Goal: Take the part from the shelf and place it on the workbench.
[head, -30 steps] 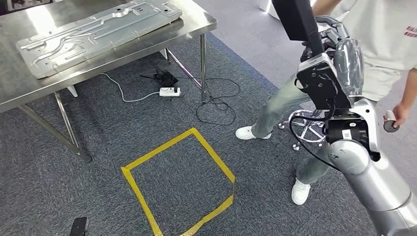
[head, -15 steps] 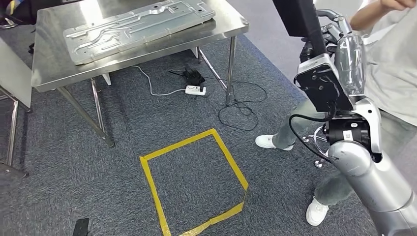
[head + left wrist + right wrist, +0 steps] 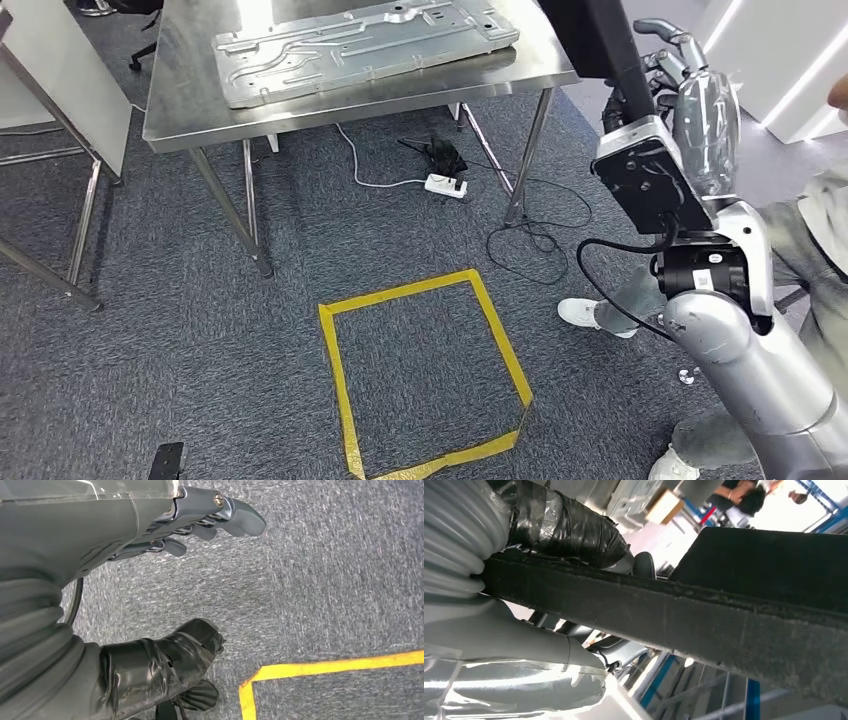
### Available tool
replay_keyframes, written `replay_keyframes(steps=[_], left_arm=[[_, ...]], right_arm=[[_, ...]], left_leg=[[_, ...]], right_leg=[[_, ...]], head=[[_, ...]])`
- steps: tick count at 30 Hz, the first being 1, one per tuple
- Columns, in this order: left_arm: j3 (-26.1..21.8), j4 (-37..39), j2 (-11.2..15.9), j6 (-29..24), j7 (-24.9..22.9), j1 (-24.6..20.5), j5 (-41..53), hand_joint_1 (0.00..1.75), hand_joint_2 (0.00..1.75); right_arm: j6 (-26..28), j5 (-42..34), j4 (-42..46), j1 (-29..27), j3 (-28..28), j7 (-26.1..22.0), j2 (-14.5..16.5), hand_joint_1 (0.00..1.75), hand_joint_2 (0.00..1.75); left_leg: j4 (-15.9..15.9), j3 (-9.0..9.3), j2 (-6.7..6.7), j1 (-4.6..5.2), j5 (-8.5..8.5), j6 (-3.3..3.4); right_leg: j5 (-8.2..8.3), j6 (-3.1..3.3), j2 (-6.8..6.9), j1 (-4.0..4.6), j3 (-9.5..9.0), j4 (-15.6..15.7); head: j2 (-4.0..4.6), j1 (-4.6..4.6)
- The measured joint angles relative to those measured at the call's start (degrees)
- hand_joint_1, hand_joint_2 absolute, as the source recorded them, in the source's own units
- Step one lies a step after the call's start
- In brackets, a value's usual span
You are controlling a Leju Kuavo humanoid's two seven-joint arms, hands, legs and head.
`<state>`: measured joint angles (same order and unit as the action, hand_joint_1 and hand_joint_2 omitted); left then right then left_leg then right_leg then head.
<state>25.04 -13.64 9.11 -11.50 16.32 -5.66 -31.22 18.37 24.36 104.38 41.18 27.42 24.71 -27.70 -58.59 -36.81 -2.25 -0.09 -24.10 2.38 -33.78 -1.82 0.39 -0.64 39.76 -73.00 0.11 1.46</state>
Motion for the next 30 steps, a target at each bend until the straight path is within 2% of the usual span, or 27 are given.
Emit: replay_keyframes(steps=[1, 2, 3, 4, 5, 7, 9, 10, 12, 13, 14, 15, 16, 17, 18, 20, 21, 22, 25, 27, 28, 30], left_arm=[[0.07, 0.0, -0.08, 0.0, -0.01, -0.03, 0.02, 0.0, 1.75], [0.13, 0.0, -0.17, 0.0, -0.01, -0.03, 0.03, 0.0, 1.75], [0.16, 0.0, -0.23, 0.0, 0.04, -0.02, 0.02, 0.0, 1.75], [0.17, 0.0, -0.27, 0.0, 0.13, -0.01, 0.0, 0.0, 1.75], [0.18, 0.0, -0.3, -0.01, 0.28, -0.06, -0.04, 0.0, 1.75], [0.18, 0.0, -0.31, -0.02, 0.68, -0.1, -0.13, 0.0, 1.75], [0.18, 0.0, -0.29, -0.03, 0.91, 0.09, -0.16, 0.0, 1.75], [0.18, 0.0, -0.3, -0.03, 0.95, 0.25, -0.17, 0.0, 1.75], [0.18, 0.0, -0.3, -0.03, 0.99, 0.34, -0.2, 0.0, 1.75], [0.18, 0.0, -0.31, -0.03, 1.02, 0.25, -0.22, 0.0, 1.75], [0.18, 0.0, -0.32, -0.03, 1.03, 0.15, -0.26, 0.0, 1.75], [0.18, 0.0, -0.34, -0.03, 1.07, 0.08, -0.27, 0.0, 1.75], [0.18, 0.0, -0.38, -0.02, 1.14, 0.09, -0.3, 0.0, 1.75], [0.18, 0.0, -0.42, -0.02, 1.22, 0.15, -0.31, 0.0, 1.75], [0.18, 0.0, -0.44, -0.02, 1.37, 0.2, -0.35, 0.0, 1.75], [0.18, 0.0, -0.44, 0.01, 1.96, 0.18, -0.6, 0.0, 1.75], [0.18, 0.0, -0.42, 0.03, 2.44, 0.17, -0.84, 0.0, 1.75], [0.18, 0.0, -0.37, 0.03, 2.93, 0.21, -1.1, 0.0, 1.75], [0.18, 0.0, 0.15, 0.07, 4.05, 0.45, -1.77, 0.0, 1.75], [0.18, 0.0, 0.65, 0.19, 4.59, 0.39, -1.91, 0.0, 1.75], [0.18, 0.0, 0.87, 0.26, 4.81, 0.26, -1.91, 0.0, 1.75], [0.18, 0.0, 1.17, 0.48, 5.18, -0.01, -1.88, 0.0, 1.75]], right_arm=[[-0.11, -0.03, -0.11, -0.01, 0.08, 0.0, 0.01, 1.75, 1.75], [-0.25, -0.07, -0.23, 0.0, 0.16, 0.01, 0.01, 1.75, 1.75], [-0.4, -0.11, -0.33, 0.08, 0.21, 0.01, 0.01, 1.75, 1.75], [-0.56, -0.16, -0.4, 0.23, 0.26, 0.01, 0.01, 1.75, 1.75], [-0.72, -0.3, -0.45, 0.46, 0.31, 0.01, 0.03, 1.75, 1.75], [-0.92, -0.71, -0.55, 0.95, 0.38, 0.02, 0.06, 1.75, 1.75], [-0.99, -1.03, -0.69, 1.23, 0.43, 0.02, 0.1, 1.75, 1.75], [-1.01, -1.08, -0.75, 1.3, 0.45, 0.01, 0.14, 1.75, 1.75], [-1.03, -1.09, -0.81, 1.46, 0.48, 0.0, 0.22, 1.75, 1.75], [-1.04, -1.09, -0.83, 1.56, 0.49, -0.01, 0.25, 1.75, 1.75], [-1.04, -1.09, -0.85, 1.64, 0.5, -0.01, 0.25, 1.75, 1.75], [-1.03, -1.09, -0.91, 1.68, 0.53, -0.01, 0.25, 1.75, 1.75], [-1.02, -1.11, -0.99, 1.67, 0.59, -0.01, 0.25, 1.75, 1.75], [-1.0, -1.15, -1.1, 1.65, 0.69, -0.02, 0.26, 1.75, 1.75], [-0.98, -1.25, -1.2, 1.65, 0.79, -0.04, 0.28, 1.75, 1.75], [-0.96, -1.94, -1.35, 1.74, 0.9, -0.07, 0.33, 1.75, 1.75], [-1.09, -2.76, -1.44, 1.86, 0.91, 0.07, 0.33, 1.75, 1.75], [-1.43, -3.96, -1.55, 2.04, 0.93, 0.32, 0.33, 1.75, 1.75], [-3.75, -8.56, -2.2, 2.96, 1.23, 1.93, 0.31, 1.75, 1.75], [-5.25, -10.77, -2.79, 3.57, 1.54, 3.04, 0.25, 1.75, 1.75], [-5.65, -11.29, -3.06, 3.88, 1.72, 3.35, 0.2, 1.75, 1.75], [-5.96, -11.81, -3.58, 4.41, 2.1, 3.58, 0.15, 1.75, 1.75]], left_leg=[[-0.07, 0.02, -0.75, 0.03, -0.04, 0.04], [-0.18, 0.04, -1.51, 0.02, -0.08, 0.02], [-0.33, 0.07, -2.27, -0.01, -0.16, -0.06], [-0.49, 0.03, -3.04, -0.08, -0.25, -0.19], [-0.74, -0.18, -3.71, -0.08, -0.32, -0.42], [-0.87, -0.77, -4.95, -0.28, -0.16, -1.06], [-0.65, -1.22, -6.01, -0.5, 0.17, -1.8], [-0.76, -1.33, -5.31, -0.49, 0.09, -2.08], [-2.75, -2.36, -2.06, -0.32, -1.2, -2.52], [-5.38, -3.62, -0.17, -0.3, -2.6, -2.73], [-8.79, -5.38, 0.8, -0.36, -4.19, -2.93], [-12.37, -7.26, 1.24, -0.48, -5.54, -3.11], [-14.91, -8.59, 1.43, -0.58, -6.19, -3.26], [-15.37, -8.83, 1.52, -0.69, -5.8, -3.39], [-13.48, -7.79, 1.68, -0.8, -4.47, -3.49], [-6.07, -3.53, 2.38, -0.93, -1.52, -3.55], [-3.08, -1.84, 2.61, -0.89, -0.7, -3.33], [-1.53, -0.94, 2.74, -0.8, -0.51, -3.02], [-1.02, -0.74, 2.4, -0.52, -0.64, -1.84], [-0.77, -0.45, 2.19, -0.59, -0.58, -1.23], [-0.66, -0.31, 2.12, -0.63, -0.55, -0.94], [-0.66, -0.25, 1.89, -0.41, -0.63, -0.53]], right_leg=[[0.36, -0.01, -0.14, -0.03, 1.14, -1.38], [1.98, 0.01, -0.29, -0.09, 0.98, -0.14], [4.26, 0.05, -0.73, -0.22, -0.13, 2.94], [6.17, 0.13, -1.93, -0.42, -1.59, 6.55], [7.34, 0.19, -3.32, -0.63, -2.96, 9.75], [7.7, 0.38, -5.02, -0.69, -4.2, 12.58], [7.84, 0.86, -3.98, -0.53, -4.44, 13.05], [7.97, 1.19, -3.26, -0.54, -4.7, 13.38], [8.19, 1.88, -1.79, -0.62, -5.24, 14.06], [8.19, 2.11, -1.05, -0.48, -5.41, 14.21], [8.14, 2.29, -0.3, -0.36, -5.46, 14.23], [8.08, 2.42, 0.55, -0.27, -5.46, 14.22], [8.01, 2.45, 1.32, -0.22, -5.45, 14.2], [7.94, 2.43, 2.02, -0.22, -5.44, 14.19], [7.83, 2.32, 2.56, -0.24, -5.44, 14.14], [7.49, 1.8, 3.41, -0.2, -5.44, 13.88], [7.29, 1.46, 3.69, -0.13, -5.45, 13.72], [7.18, 1.14, 3.96, -0.03, -5.45, 13.63], [7.12, 0.27, 4.17, -0.03, -5.68, 13.8], [6.07, -0.17, 2.85, -0.28, -5.1, 12.37], [4.86, -0.3, 1.84, -0.36, -4.02, 10.18], [1.84, -0.26, 0.34, -0.31, -0.27, 3.02]], head=[[0.0, -0.02], [0.0, -0.03], [0.0, -0.04], [0.0, -0.04], [0.0, -0.02], [0.0, -0.01], [0.0, -0.02], [0.0, -0.01], [0.0, 0.17], [0.0, 0.25], [0.0, 0.32], [0.0, 0.32], [0.0, 0.33], [0.0, 0.34], [0.0, 0.33], [0.0, 0.35], [0.0, 0.26], [0.0, 0.16], [-0.01, -0.12], [-0.01, -0.25], [-0.01, -0.36], [0.0, -0.52]])
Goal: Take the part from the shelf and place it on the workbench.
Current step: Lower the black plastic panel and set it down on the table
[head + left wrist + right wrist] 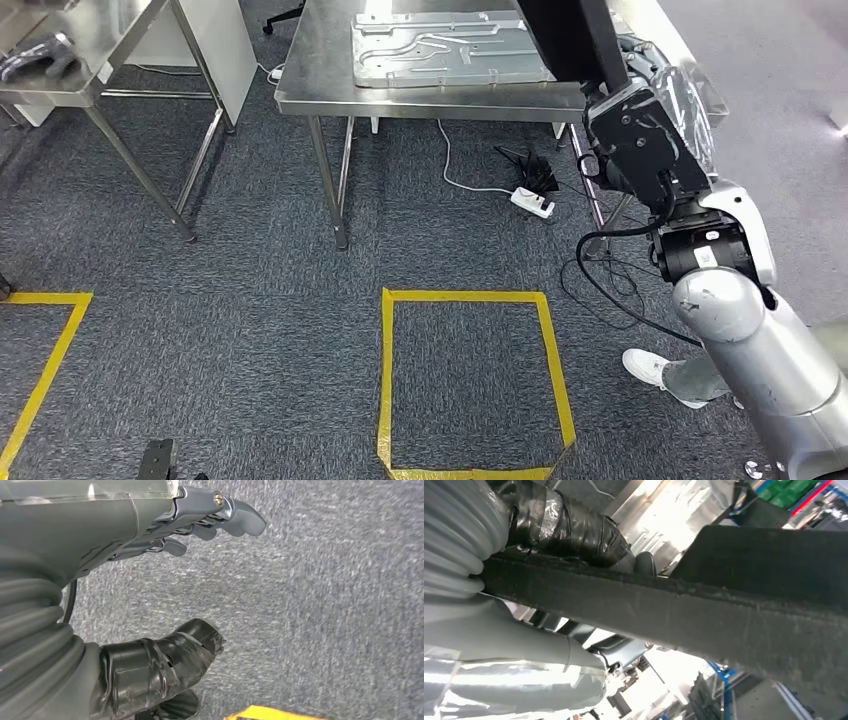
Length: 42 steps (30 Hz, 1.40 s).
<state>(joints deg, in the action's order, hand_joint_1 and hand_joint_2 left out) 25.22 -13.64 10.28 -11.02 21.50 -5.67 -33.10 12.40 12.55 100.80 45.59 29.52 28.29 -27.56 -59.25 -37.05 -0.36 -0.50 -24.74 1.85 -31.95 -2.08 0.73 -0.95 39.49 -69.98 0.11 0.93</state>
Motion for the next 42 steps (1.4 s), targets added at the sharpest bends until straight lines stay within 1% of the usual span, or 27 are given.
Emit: replay_keyframes(steps=[1, 2, 3, 4, 5, 7, 8, 10, 12, 14, 16, 17, 18, 19, 21, 22, 24, 28, 30, 32, 33, 34, 35, 36, 38, 40, 42], left_arm=[[0.0, 0.0, 0.08, 0.21, 0.14, -0.06, 0.05, 0.0, 1.75], [0.0, 0.0, 0.13, 0.48, 0.28, -0.08, 0.12, 0.0, 1.75], [0.0, 0.0, 0.14, 0.8, 0.44, -0.08, 0.18, 0.0, 1.75], [0.0, 0.0, 0.15, 1.13, 0.62, -0.07, 0.31, 0.0, 1.75], [0.0, 0.0, 0.15, 1.4, 0.79, -0.08, 0.4, 0.0, 1.75], [0.0, 0.0, 0.16, 1.74, 1.08, -0.1, 0.56, 0.0, 1.75], [0.0, 0.0, 0.17, 1.8, 1.15, -0.09, 0.57, 0.0, 1.75], [0.01, 0.0, 0.17, 1.87, 1.21, 0.0, 0.59, 0.0, 1.75], [0.02, 0.0, 0.24, 1.85, 1.32, 0.03, 0.73, 0.0, 1.75], [0.02, 0.0, 0.43, 1.47, 1.5, -0.11, 1.1, 0.0, 1.75], [0.03, 0.0, 0.59, 0.6, 1.65, -0.19, 1.58, 0.0, 1.75], [0.04, 0.0, 0.62, 0.18, 1.69, -0.15, 1.79, 0.0, 1.75], [0.07, 0.0, 0.62, -0.14, 1.73, -0.09, 1.97, 0.0, 1.75], [0.12, 0.0, 0.61, -0.28, 1.73, -0.06, 2.12, 0.0, 1.75], [0.28, 0.0, 0.6, -0.36, 1.74, -0.16, 2.36, 0.0, 1.75], [0.41, 0.0, 0.6, -0.36, 1.77, -0.25, 2.48, 0.0, 1.75], [0.63, 0.0, 0.6, -0.4, 1.85, -0.39, 2.67, 0.0, 1.75], [0.84, 0.0, 0.62, -0.48, 1.95, -0.49, 2.96, 0.0, 1.75], [0.86, 0.0, 0.64, -0.5, 1.97, -0.56, 3.05, 0.0, 1.75], [0.9, 0.0, 0.64, -0.5, 1.92, -0.61, 3.15, 0.0, 1.75], [0.92, 0.0, 0.63, -0.5, 1.84, -0.61, 3.18, 0.0, 1.75], [0.93, 0.0, 0.62, -0.5, 1.73, -0.6, 3.2, 0.0, 1.75], [0.94, 0.0, 0.61, -0.51, 1.61, -0.59, 3.2, 0.0, 1.75], [0.94, 0.0, 0.6, -0.52, 1.48, -0.58, 3.2, 0.0, 1.75], [0.95, 0.0, 0.57, -0.59, 1.21, -0.57, 3.26, 0.0, 1.75], [0.97, 0.0, 0.5, -0.69, 0.94, -0.46, 3.39, 0.0, 1.75], [1.02, 0.0, 0.4, -0.75, 0.82, -0.31, 3.53, 0.0, 1.75]], right_arm=[[-0.05, -0.15, -0.28, 0.13, 0.17, 0.02, -0.01, 1.75, 1.75], [-0.07, -0.25, -0.57, 0.17, 0.33, 0.06, -0.01, 1.75, 1.75], [-0.08, -0.28, -0.86, 0.19, 0.46, 0.12, -0.03, 1.75, 1.75], [-0.09, -0.27, -1.15, 0.25, 0.62, 0.19, -0.08, 1.75, 1.75], [-0.09, -0.22, -1.36, 0.38, 0.74, 0.24, -0.14, 1.75, 1.75], [-0.07, -0.1, -1.64, 0.79, 0.96, 0.26, -0.26, 1.75, 1.75], [-0.06, -0.07, -1.73, 1.01, 1.03, 0.26, -0.3, 1.75, 1.75], [-0.05, -0.04, -1.93, 1.28, 1.13, 0.26, -0.36, 1.75, 1.75], [-0.03, 0.16, -2.1, 1.34, 1.16, 0.23, -0.4, 1.75, 1.75], [0.05, 0.87, -2.16, 1.4, 1.18, 0.11, -0.42, 1.75, 1.75], [0.13, 1.66, -2.22, 1.4, 1.19, -0.01, -0.42, 1.75, 1.75], [0.13, 1.88, -2.27, 1.34, 1.2, -0.03, -0.42, 1.75, 1.75], [0.12, 2.06, -2.33, 1.26, 1.23, -0.02, -0.42, 1.75, 1.75], [0.08, 2.32, -2.39, 1.2, 1.28, -0.02, -0.43, 1.75, 1.75], [-0.02, 3.03, -2.46, 1.18, 1.39, -0.01, -0.45, 1.75, 1.75], [-0.06, 3.38, -2.47, 1.2, 1.43, -0.01, -0.47, 1.75, 1.75], [-0.12, 3.75, -2.47, 1.19, 1.48, -0.01, -0.53, 1.75, 1.75], [-0.16, 3.86, -2.47, 1.15, 1.57, -0.01, -0.62, 1.75, 1.75], [-0.16, 3.89, -2.47, 1.15, 1.58, -0.02, -0.71, 1.75, 1.75], [-0.16, 4.09, -2.52, 0.96, 1.6, -0.03, -0.8, 1.75, 1.75], [-0.16, 4.35, -2.55, 0.75, 1.61, -0.04, -0.81, 1.75, 1.75], [-0.16, 4.68, -2.58, 0.54, 1.62, -0.05, -0.84, 1.75, 1.75], [-0.16, 5.04, -2.61, 0.36, 1.62, -0.07, -0.87, 1.75, 1.75], [-0.16, 5.37, -2.62, 0.26, 1.62, -0.1, -0.91, 1.75, 1.75], [-0.17, 5.9, -2.62, 0.26, 1.62, -0.24, -0.98, 1.75, 1.75], [-0.19, 6.63, -2.61, 0.27, 1.62, -0.4, -1.01, 1.75, 1.75], [-0.28, 7.9, -2.59, 0.17, 1.62, -0.47, -1.01, 1.75, 1.75]], left_leg=[[0.0, 0.05, -0.19, 0.18, -0.05, 0.14], [0.0, 0.12, -0.42, 0.35, -0.11, 0.24], [-0.01, 0.24, -0.68, 0.53, -0.17, 0.35], [-0.01, 0.39, -0.95, 0.67, -0.22, 0.4], [-0.01, 0.55, -1.19, 0.76, -0.28, 0.44], [0.05, 0.66, -1.53, 0.86, -0.32, 0.36], [0.1, 0.6, -1.62, 0.84, -0.3, 0.22], [0.27, 0.56, -1.7, 0.77, -0.25, -0.19], [0.16, 0.56, -1.57, 0.85, -0.63, -0.72], [-3.03, -0.87, -1.13, 0.85, -2.67, -1.29], [-9.74, -4.22, -0.79, 0.53, -5.66, -1.87], [-12.55, -5.77, -0.73, 0.32, -6.41, -2.18], [-13.82, -6.6, -0.66, 0.08, -6.27, -2.5], [-12.86, -6.3, -0.55, -0.18, -5.05, -2.82], [-6.36, -3.25, -0.11, -0.72, -1.58, -3.44], [-3.1, -1.62, 0.02, -0.8, -0.47, -3.51], [-0.49, -0.25, 0.01, -0.71, -0.33, -2.89], [-0.34, 0.35, -0.31, -0.47, -0.7, -1.03], [-0.14, 1.02, -0.36, -0.45, -1.0, -0.31], [-0.15, 1.56, -0.39, -0.23, -1.49, 0.19], [-0.15, 1.87, -0.44, -0.11, -1.76, 0.32], [-0.15, 2.22, -0.53, -0.03, -2.06, 0.36], [-0.16, 2.64, -0.65, 0.02, -2.37, 0.35], [-0.16, 3.08, -0.77, 0.05, -2.67, 0.28], [-0.05, 3.73, -0.94, 0.07, -3.25, -0.02], [0.22, 3.94, -0.99, 0.01, -3.55, -0.52], [0.63, 4.17, -0.96, -0.01, -3.78, -1.09]], right_leg=[[-0.93, 0.08, -0.25, 0.09, 1.91, -3.33], [-0.97, 0.25, -0.36, 0.21, 3.19, -5.24], [0.05, 0.53, -0.41, 0.36, 3.47, -5.05], [1.95, 0.95, -0.47, 0.59, 2.65, -2.73], [4.24, 1.51, -0.58, 0.91, 1.0, 1.13], [6.87, 2.61, -0.81, 1.53, -2.25, 8.13], [7.24, 2.96, -0.88, 1.79, -3.16, 10.0], [7.2, 3.27, -0.84, 2.03, -3.61, 10.93], [7.5, 3.57, -0.62, 1.68, -4.23, 11.85], [7.78, 3.84, -0.31, 1.29, -4.97, 12.84], [7.64, 4.02, -0.15, 1.31, -5.16, 12.95], [7.53, 4.04, -0.12, 1.25, -5.16, 12.85], [7.38, 4.0, -0.1, 1.17, -5.16, 12.71], [7.19, 3.85, -0.1, 1.02, -5.16, 12.49], [6.59, 3.27, -0.09, 0.67, -5.15, 11.76], [6.21, 2.85, -0.1, 0.65, -5.03, 11.26], [5.7, 2.12, -0.14, 0.78, -4.83, 10.69], [4.78, 1.08, -0.17, 0.54, -4.62, 9.71], [2.78, 0.78, -0.29, 0.41, -2.22, 4.9], [0.66, 0.73, -0.38, 0.42, 2.06, -2.26], [0.61, 0.78, -0.4, 0.42, 3.76, -4.51], [1.57, 0.91, -0.43, 0.44, 4.54, -4.79], [3.5, 1.14, -0.47, 0.49, 4.21, -2.9], [5.82, 1.43, -0.52, 0.56, 3.08, 0.32], [8.76, 2.12, -0.67, 0.95, 0.02, 7.26], [9.0, 2.59, -0.77, 1.4, -1.55, 10.25], [8.87, 2.92, -0.78, 1.32, -2.07, 10.96]], head=[[0.0, -0.03], [0.0, -0.04], [0.0, -0.04], [0.0, -0.04], [0.0, -0.04], [0.0, -0.01], [0.0, 0.0], [0.0, -0.03], [0.0, -0.01], [0.0, 0.18], [0.0, 0.33], [0.0, 0.35], [0.0, 0.34], [0.0, 0.34], [0.0, 0.36], [0.0, 0.41], [0.0, 0.37], [0.0, 0.21], [0.0, -0.04], [0.0, -0.17], [0.0, -0.18], [0.0, -0.18], [0.0, -0.19], [0.0, -0.19], [0.0, -0.17], [0.0, -0.15], [0.0, -0.12]])
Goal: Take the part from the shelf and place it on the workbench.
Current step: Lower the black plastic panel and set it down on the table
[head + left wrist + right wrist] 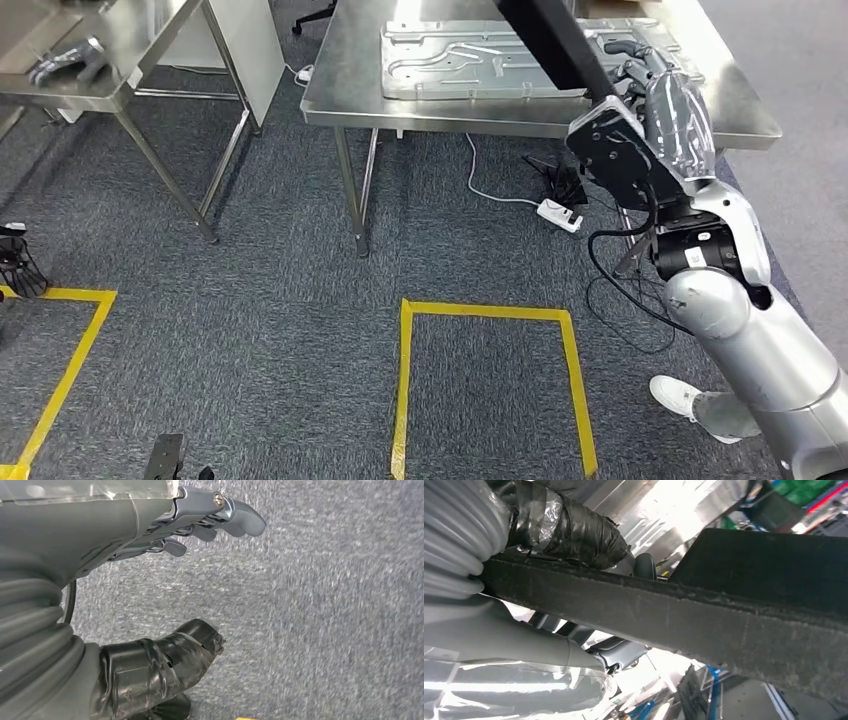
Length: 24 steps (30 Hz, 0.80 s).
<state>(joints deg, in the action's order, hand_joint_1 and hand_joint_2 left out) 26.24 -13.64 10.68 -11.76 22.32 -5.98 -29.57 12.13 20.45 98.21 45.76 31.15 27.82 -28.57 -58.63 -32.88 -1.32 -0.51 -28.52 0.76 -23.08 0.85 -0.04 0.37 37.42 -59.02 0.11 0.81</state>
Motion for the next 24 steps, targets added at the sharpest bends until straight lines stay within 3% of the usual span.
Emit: replay_keyframes(steps=[2, 3, 6, 7, 8, 10, 12, 17, 18, 21, 22, 23, 24], left_arm=[[0.04, 0.0, -0.08, -0.04, 0.01, -0.03, 0.08, 0.0, 1.75], [0.07, 0.0, -0.08, -0.05, 0.02, -0.1, 0.11, 0.0, 1.75], [0.34, 0.0, -0.11, -0.24, -0.06, 0.02, 0.31, 0.0, 1.75], [0.49, 0.0, -0.13, -0.41, -0.12, 0.13, 0.44, 0.0, 1.75], [0.63, 0.0, -0.15, -0.6, -0.19, 0.19, 0.56, 0.0, 1.75], [0.82, 0.0, -0.19, -0.89, -0.29, 0.17, 0.7, 0.0, 1.75], [0.96, 0.0, -0.23, -1.02, -0.35, 0.05, 0.69, 0.0, 1.75], [1.1, 0.0, -0.3, -1.26, -0.37, -0.16, 0.63, 0.0, 1.75], [1.12, 0.0, -0.3, -1.3, -0.34, -0.23, 0.63, 0.0, 1.75], [1.21, 0.0, -0.31, -1.37, -0.31, -0.34, 0.61, 0.0, 1.75], [1.25, 0.0, -0.32, -1.34, -0.32, -0.33, 0.59, 0.0, 1.75], [1.28, 0.0, -0.33, -1.3, -0.35, -0.32, 0.56, 0.0, 1.75], [1.31, 0.0, -0.34, -1.25, -0.37, -0.32, 0.52, 0.0, 1.75]], right_arm=[[-0.22, 1.39, 0.03, -0.1, 0.01, 0.0, 0.0, 1.75, 1.75], [-0.45, 2.02, 0.04, -0.1, 0.01, 0.0, 0.0, 1.75, 1.75], [-1.31, 3.76, -0.04, -0.09, 0.1, 0.06, 0.01, 1.75, 1.75], [-1.56, 4.23, -0.08, -0.14, 0.2, 0.14, 0.02, 1.75, 1.75], [-1.77, 4.61, -0.11, -0.17, 0.3, 0.25, 0.03, 1.75, 1.75], [-2.07, 5.12, -0.14, -0.17, 0.45, 0.46, 0.03, 1.75, 1.75], [-2.25, 5.33, -0.17, -0.05, 0.46, 0.61, 0.01, 1.75, 1.75], [-2.48, 5.91, -0.25, -0.34, 0.46, 0.83, -0.21, 1.75, 1.75], [-2.49, 6.04, -0.26, -0.41, 0.46, 0.83, -0.32, 1.75, 1.75], [-2.54, 6.2, -0.35, -0.85, 0.46, 0.83, -0.51, 1.75, 1.75], [-2.55, 6.21, -0.41, -1.13, 0.46, 0.84, -0.53, 1.75, 1.75], [-2.55, 6.22, -0.46, -1.37, 0.46, 0.85, -0.54, 1.75, 1.75], [-2.55, 6.23, -0.49, -1.52, 0.46, 0.86, -0.56, 1.75, 1.75]], left_leg=[[-1.18, -0.24, 0.24, 0.03, -0.85, -0.47], [-3.51, -1.38, 0.37, 0.03, -1.83, -0.66], [-13.72, -7.87, 0.5, -0.13, -4.47, -1.28], [-14.99, -9.33, 0.54, -0.24, -3.87, -1.53], [-14.14, -9.73, 0.6, -0.4, -2.22, -1.75], [-7.62, -7.79, 0.89, -0.74, 2.61, -2.1], [-1.96, -5.35, 1.09, -0.67, 4.81, -1.93], [-0.31, -4.08, 1.0, -0.41, 4.04, -0.04], [-0.09, -3.7, 0.99, -0.49, 3.95, 0.26], [0.08, -2.73, 0.96, -0.43, 3.28, 0.88], [0.06, -2.38, 0.93, -0.4, 2.97, 0.95], [0.02, -2.0, 0.88, -0.4, 2.65, 0.93], [-0.04, -1.57, 0.82, -0.42, 2.3, 0.88]], right_leg=[[-0.14, 0.43, 0.13, -0.31, -1.15, 1.13], [-0.25, 0.68, 0.25, -0.45, -1.82, 1.62], [-1.13, 1.15, 0.46, -0.35, -2.96, 1.81], [-1.5, 1.11, 0.45, -0.38, -3.27, 1.7], [-1.92, 1.01, 0.44, -0.44, -3.62, 1.53], [-3.0, 0.57, 0.43, -0.59, -4.39, 0.95], [-3.99, -0.14, 0.35, -0.55, -4.67, 0.27], [-5.5, -1.51, 0.3, -0.7, -4.4, -1.06], [-6.41, -1.73, 0.27, -0.79, -3.53, -2.96], [-9.55, -2.1, 0.21, -0.95, 2.71, -13.55], [-9.39, -2.14, 0.2, -0.97, 4.45, -15.64], [-8.1, -2.1, 0.2, -0.99, 5.04, -15.38], [-5.91, -2.01, 0.2, -1.0, 4.57, -13.04]], head=[[0.0, 0.08], [0.0, 0.12], [0.0, 0.17], [0.0, 0.17], [0.0, 0.17], [0.0, 0.17], [0.0, 0.24], [0.0, 0.22], [0.0, 0.16], [0.0, 0.04], [0.0, 0.04], [0.0, 0.03], [0.0, 0.03]])
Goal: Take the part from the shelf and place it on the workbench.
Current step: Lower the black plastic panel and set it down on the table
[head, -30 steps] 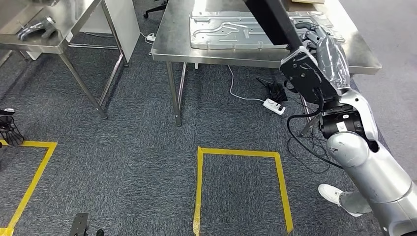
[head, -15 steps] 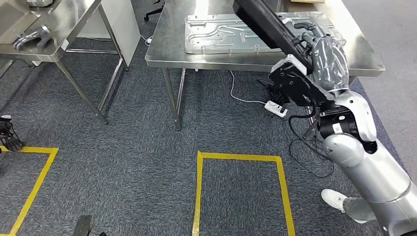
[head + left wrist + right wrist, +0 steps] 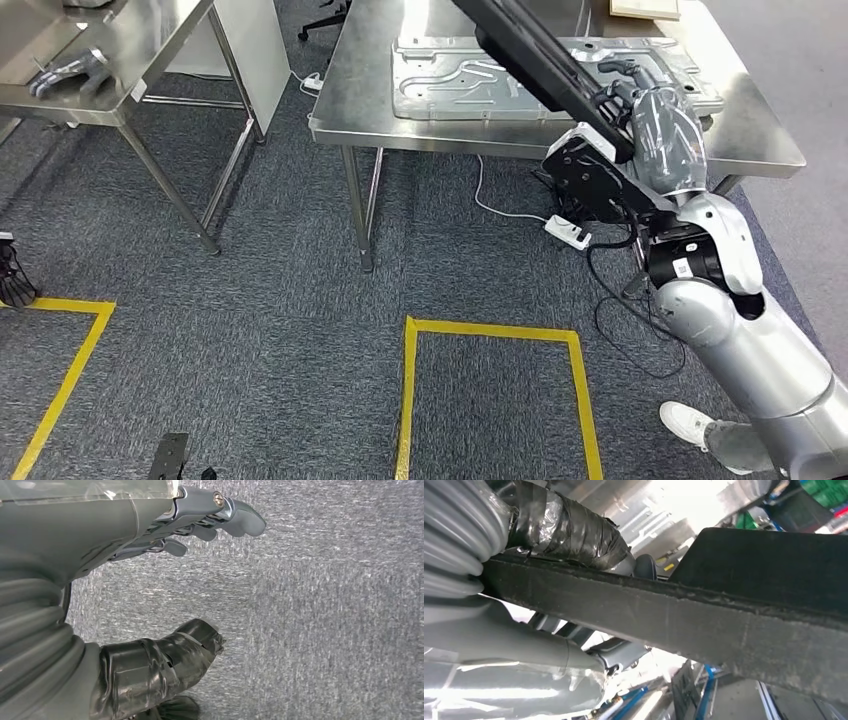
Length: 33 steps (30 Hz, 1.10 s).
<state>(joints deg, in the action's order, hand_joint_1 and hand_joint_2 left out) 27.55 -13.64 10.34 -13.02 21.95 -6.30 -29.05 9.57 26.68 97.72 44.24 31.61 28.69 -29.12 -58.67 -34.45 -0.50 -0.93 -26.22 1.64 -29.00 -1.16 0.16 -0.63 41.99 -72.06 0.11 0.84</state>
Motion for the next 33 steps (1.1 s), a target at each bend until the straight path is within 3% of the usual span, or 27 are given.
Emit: replay_keyframes(steps=[2, 4, 7, 9, 12, 13, 15, 16, 17, 19, 21, 24, 25, 27, 29, 30, 31, 33], left_arm=[[0.02, 0.0, -0.01, 0.05, -0.03, -0.02, -0.07, 0.0, 1.75], [0.03, 0.0, -0.01, 0.07, -0.07, -0.08, -0.09, 0.0, 1.75], [0.04, 0.0, 0.01, 0.11, -0.11, -0.08, -0.11, 0.0, 1.75], [0.05, 0.0, 0.03, 0.12, -0.1, -0.13, -0.19, 0.0, 1.75], [0.06, 0.0, 0.03, 0.12, -0.09, -0.04, -0.35, 0.0, 1.75], [0.06, 0.0, 0.03, 0.12, -0.09, 0.06, -0.39, 0.0, 1.75], [0.06, 0.0, 0.02, 0.12, -0.09, 0.18, -0.44, 0.0, 1.75], [0.06, 0.0, 0.03, 0.12, -0.09, 0.19, -0.45, 0.0, 1.75], [0.06, 0.0, 0.05, 0.12, -0.09, 0.18, -0.45, 0.0, 1.75], [0.06, 0.0, 0.09, 0.18, -0.09, 0.13, -0.45, 0.0, 1.75], [0.07, 0.0, 0.1, 0.27, -0.09, 0.1, -0.43, 0.0, 1.75], [0.09, 0.0, 0.1, 0.38, -0.1, 0.13, -0.38, 0.0, 1.75], [0.09, 0.0, 0.1, 0.42, -0.11, 0.11, -0.36, 0.0, 1.75], [0.1, 0.0, 0.09, 0.5, -0.15, 0.05, -0.33, 0.0, 1.75], [0.1, 0.0, 0.08, 0.59, -0.24, 0.08, -0.34, 0.0, 1.75], [0.1, 0.0, 0.08, 0.65, -0.28, 0.1, -0.34, 0.0, 1.75], [0.1, 0.0, 0.08, 0.71, -0.3, 0.12, -0.35, 0.0, 1.75], [0.1, 0.0, 0.14, 0.79, -0.3, 0.13, -0.36, 0.0, 1.75]], right_arm=[[0.0, 0.01, -0.02, -0.04, 0.0, 0.01, -0.08, 1.75, 1.75], [0.01, 0.02, -0.01, 0.01, 0.0, 0.01, -0.18, 1.75, 1.75], [0.01, 0.03, 0.0, -0.11, 0.0, 0.03, -0.33, 1.75, 1.75], [0.02, 0.04, 0.02, -0.07, 0.0, 0.03, -0.38, 1.75, 1.75], [0.1, 0.05, 0.01, -0.14, 0.0, 0.01, -0.38, 1.75, 1.75], [0.14, 0.05, 0.01, -0.26, 0.0, 0.01, -0.38, 1.75, 1.75], [0.19, 0.05, 0.01, -0.46, 0.0, 0.01, -0.38, 1.75, 1.75], [0.22, 0.05, 0.01, -0.51, 0.0, 0.01, -0.38, 1.75, 1.75], [0.26, 0.05, 0.01, -0.53, 0.0, 0.01, -0.38, 1.75, 1.75], [0.46, 0.05, 0.01, -0.5, -0.01, 0.02, -0.41, 1.75, 1.75], [0.72, 0.05, 0.03, -0.54, -0.02, 0.03, -0.45, 1.75, 1.75], [0.86, 0.05, 0.12, -0.61, -0.05, 0.04, -0.55, 1.75, 1.75], [0.91, 0.05, 0.15, -0.58, -0.09, 0.04, -0.62, 1.75, 1.75], [1.02, 0.05, 0.16, -0.62, -0.14, 0.03, -0.73, 1.75, 1.75], [1.09, 0.05, 0.16, -0.87, -0.15, 0.05, -0.77, 1.75, 1.75], [1.09, 0.06, 0.16, -0.96, -0.15, 0.07, -0.8, 1.75, 1.75], [1.1, 0.07, 0.16, -0.99, -0.15, 0.09, -0.84, 1.75, 1.75], [1.11, 0.12, 0.15, -0.92, -0.15, 0.1, -0.89, 1.75, 1.75]], left_leg=[[-0.12, 0.78, -0.16, 0.05, -0.74, -0.32], [-0.15, 1.02, -0.29, 0.2, -1.19, -0.84], [0.18, 1.1, -0.32, 0.25, -1.46, -1.68], [-1.79, 0.35, -0.17, 0.21, -2.87, -2.14], [-11.94, -4.94, -0.02, 0.19, -6.84, -2.4], [-14.78, -6.79, -0.01, 0.19, -7.3, -2.44], [-14.79, -7.83, 0.0, 0.19, -5.39, -2.34], [-11.62, -6.68, 0.01, 0.21, -3.14, -2.14], [-7.76, -5.08, 0.03, 0.26, -1.01, -1.86], [-1.47, -2.19, 0.11, 0.56, 1.32, -1.27], [-0.06, -1.5, 0.13, 0.89, 1.18, -0.98], [0.91, -0.82, 0.15, 0.54, 1.51, -0.43], [1.26, -0.52, 0.18, 0.36, 1.62, -0.22], [1.4, -0.28, 0.21, 0.28, 1.55, 0.01], [1.3, -0.22, 0.2, 0.24, 1.36, 0.04], [1.19, -0.17, 0.19, 0.17, 1.23, -0.04], [1.0, -0.11, 0.16, 0.05, 1.03, -0.21], [0.36, -0.12, 0.04, -0.15, 0.45, -0.78]], right_leg=[[4.43, 0.3, -0.03, 0.08, -2.68, 7.27], [5.76, 0.68, -0.13, 0.34, -4.59, 11.72], [5.32, 1.4, -0.19, 0.38, -5.0, 12.56], [5.26, 2.11, -0.14, 0.18, -5.57, 13.07], [4.87, 2.94, -0.03, 0.36, -6.26, 13.24], [4.72, 3.11, -0.04, 0.48, -6.38, 13.19], [4.41, 3.26, -0.09, 0.65, -6.64, 13.05], [4.2, 3.25, -0.13, 0.73, -6.87, 12.98], [4.01, 3.22, -0.16, 0.78, -7.1, 12.93], [3.68, 2.96, -0.24, 1.0, -7.25, 12.78], [3.61, 2.52, -0.29, 1.0, -7.14, 12.77], [2.72, 1.66, -0.29, 0.91, -6.82, 11.8], [1.57, 1.38, -0.29, 0.85, -5.93, 9.83], [-1.51, 0.91, -0.29, 0.44, -2.49, 3.01], [-2.64, 0.47, -0.28, -0.06, 0.6, -2.17], [-1.74, 0.28, -0.27, -0.31, 0.83, -2.01], [0.03, 0.09, -0.26, -0.55, 0.01, 0.2], [3.46, -0.28, -0.28, -0.87, -3.25, 7.28]], head=[[0.0, 0.01], [0.0, 0.04], [0.0, 0.12], [0.0, 0.18], [0.0, 0.24], [0.0, 0.24], [0.0, 0.24], [0.0, 0.25], [0.0, 0.25], [0.0, 0.22], [0.0, 0.2], [0.0, 0.14], [0.0, 0.1], [0.0, 0.05], [0.0, 0.07], [0.0, 0.07], [0.0, 0.07], [0.0, 0.03]])
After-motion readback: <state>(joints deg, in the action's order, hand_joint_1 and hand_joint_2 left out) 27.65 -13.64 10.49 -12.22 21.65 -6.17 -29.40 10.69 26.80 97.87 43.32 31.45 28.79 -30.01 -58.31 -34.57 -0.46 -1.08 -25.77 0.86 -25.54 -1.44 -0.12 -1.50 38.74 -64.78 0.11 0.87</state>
